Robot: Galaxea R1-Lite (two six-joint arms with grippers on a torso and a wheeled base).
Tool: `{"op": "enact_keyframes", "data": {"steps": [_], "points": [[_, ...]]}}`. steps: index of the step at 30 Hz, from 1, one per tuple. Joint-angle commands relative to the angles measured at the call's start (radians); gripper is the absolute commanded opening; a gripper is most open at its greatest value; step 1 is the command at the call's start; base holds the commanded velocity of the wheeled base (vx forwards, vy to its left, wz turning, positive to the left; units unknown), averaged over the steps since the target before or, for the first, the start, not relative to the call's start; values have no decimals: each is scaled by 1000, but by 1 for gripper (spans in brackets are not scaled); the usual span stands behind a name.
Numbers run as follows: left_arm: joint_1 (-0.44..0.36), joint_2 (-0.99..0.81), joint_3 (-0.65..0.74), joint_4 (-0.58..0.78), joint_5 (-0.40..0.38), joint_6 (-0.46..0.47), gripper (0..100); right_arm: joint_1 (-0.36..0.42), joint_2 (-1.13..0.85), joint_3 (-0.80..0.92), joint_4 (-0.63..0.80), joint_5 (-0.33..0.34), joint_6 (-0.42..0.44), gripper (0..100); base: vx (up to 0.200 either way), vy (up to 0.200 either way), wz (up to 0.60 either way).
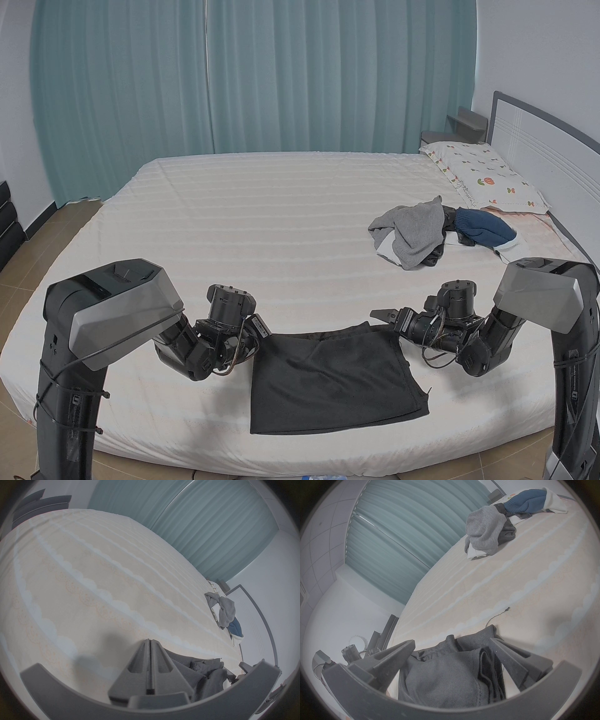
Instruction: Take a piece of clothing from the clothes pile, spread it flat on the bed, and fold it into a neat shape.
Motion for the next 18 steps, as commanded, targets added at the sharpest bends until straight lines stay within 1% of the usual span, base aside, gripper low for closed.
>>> {"op": "enact_keyframes", "data": {"steps": [1, 8, 9, 13, 18], "points": [[1, -1, 5, -2, 1, -1, 0, -1, 16, -12, 0, 0, 0, 100, 0, 0, 0], [2, -1, 5, -3, 1, -1, 0, -1, 31, -8, -2, 0, -10, 100, 0, 0, 0], [4, -1, 5, -3, 0, -1, 0, -1, 35, -2, -2, 2, -20, 0, 0, 0, 0], [4, -1, 4, -5, 1, -1, 0, 0, 61, -2, -14, 2, -49, 0, 0, 0, 0], [4, 1, 4, -5, 1, -1, 0, -9, 58, 8, -31, 0, -50, 0, 0, 0, 0]]}}
